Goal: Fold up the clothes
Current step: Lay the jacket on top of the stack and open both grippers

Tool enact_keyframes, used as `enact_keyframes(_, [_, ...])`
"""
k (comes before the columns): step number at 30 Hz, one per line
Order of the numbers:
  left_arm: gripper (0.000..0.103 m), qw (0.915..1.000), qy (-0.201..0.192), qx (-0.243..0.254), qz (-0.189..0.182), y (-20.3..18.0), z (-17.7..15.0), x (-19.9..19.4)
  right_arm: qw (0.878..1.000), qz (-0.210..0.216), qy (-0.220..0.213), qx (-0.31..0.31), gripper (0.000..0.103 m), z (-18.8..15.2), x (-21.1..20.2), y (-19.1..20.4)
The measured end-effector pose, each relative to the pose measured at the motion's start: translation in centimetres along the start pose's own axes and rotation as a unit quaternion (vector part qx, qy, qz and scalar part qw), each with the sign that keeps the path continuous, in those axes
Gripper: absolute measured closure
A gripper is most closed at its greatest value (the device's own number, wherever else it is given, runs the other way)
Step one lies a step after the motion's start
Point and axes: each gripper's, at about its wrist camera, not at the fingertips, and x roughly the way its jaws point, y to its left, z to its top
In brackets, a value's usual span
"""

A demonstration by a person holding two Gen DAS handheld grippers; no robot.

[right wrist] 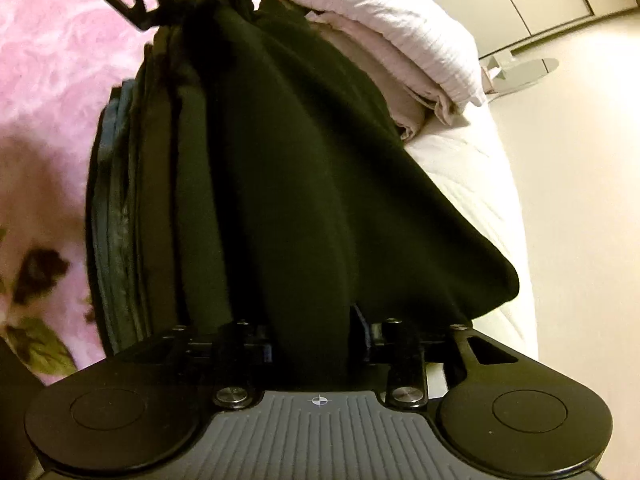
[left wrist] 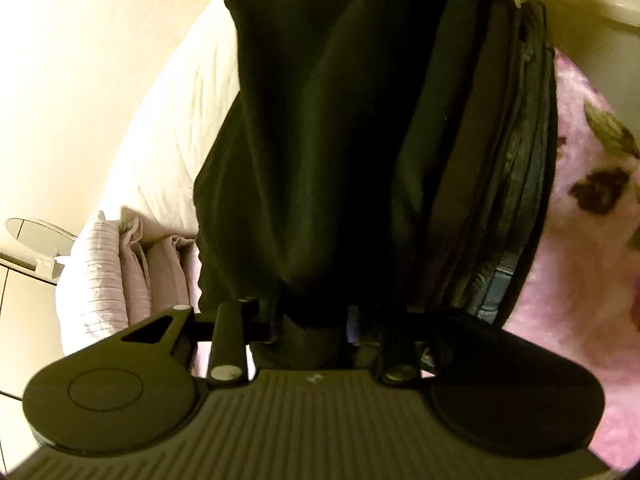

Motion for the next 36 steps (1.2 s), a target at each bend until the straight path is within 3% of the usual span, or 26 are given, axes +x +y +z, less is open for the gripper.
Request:
enact_keyframes(4, [0.069, 0.9981, 0.01, -0.058, -0.016, -0.4, 2.2, -1.9, 0.999, -0.001, 0.01, 0.038, 0.06, -1.1, -2.5, 0.3])
enact_keyframes(6, [0.067, 0.9938, 0.021, -0.107, -0.024, 0.2, 0.0, -2.9, 0.998, -0.004, 0.017, 0.053, 0.06, -0.9, -3.6, 0.2])
enact_keyframes(8, [0.066, 0.9842, 0.032, -0.17, -0.039, 0.2, 0.2, -4.5, 0.994, 0.005, 0.017, 0.107, 0.06, -0.5, -4.0, 0.2])
enact_keyframes(11, [0.064, 0.961, 0.034, -0.269, -0.053, 1.8, 0.9, -5.1, 0.982, 0.016, 0.015, 0.189, 0.06, 0.1, -4.6, 0.0])
enact_keyframes(16, [0.06, 0.9204, 0.02, -0.389, -0.036, 6.4, 0.3, -6.3, 0.943, 0.002, -0.03, 0.333, 0.06, 0.2, -4.8, -3.3])
enact_keyframes(18, [0.059, 0.9032, 0.027, -0.426, -0.049, 7.3, -0.1, -4.9, 0.915, 0.033, -0.006, 0.401, 0.06, -0.9, -3.2, -4.0])
enact_keyframes(20, [0.06, 0.8885, 0.061, -0.446, -0.088, 8.3, -0.3, -3.5, 0.882, 0.063, 0.018, 0.467, 0.06, -2.1, -1.6, -4.6])
enact_keyframes(21, [0.06, 0.8851, 0.075, -0.447, -0.105, 8.1, -0.5, -2.9, 0.866, 0.075, 0.029, 0.494, 0.06, -2.6, -1.0, -4.9])
enact_keyframes(24, [0.061, 0.8897, 0.065, -0.439, -0.108, 8.0, -1.1, -4.8, 0.872, 0.064, 0.036, 0.484, 0.06, -2.6, -2.6, -4.8])
enact_keyframes(26, [0.06, 0.8852, 0.058, -0.448, -0.111, 7.8, -2.0, -6.8, 0.864, 0.055, 0.044, 0.498, 0.059, -2.9, -4.2, -4.5])
enact_keyframes(29, [0.054, 0.8691, 0.064, -0.474, -0.127, 6.9, -4.6, -9.7, 0.844, 0.031, 0.073, 0.53, 0.056, -3.4, -7.0, -2.7])
enact_keyframes(31, [0.044, 0.8609, 0.069, -0.485, -0.138, 6.0, -5.9, -11.4, 0.824, 0.021, 0.096, 0.559, 0.043, -3.5, -9.1, -1.2])
enact_keyframes(33, [0.041, 0.8567, 0.066, -0.491, -0.142, 5.3, -6.8, -13.4, 0.804, 0.016, 0.111, 0.584, 0.032, -3.2, -11.1, 0.3])
enact_keyframes(36, [0.032, 0.8527, 0.063, -0.498, -0.146, 4.4, -7.9, -16.7, 0.784, 0.009, 0.128, 0.608, 0.028, -2.0, -14.4, 2.6])
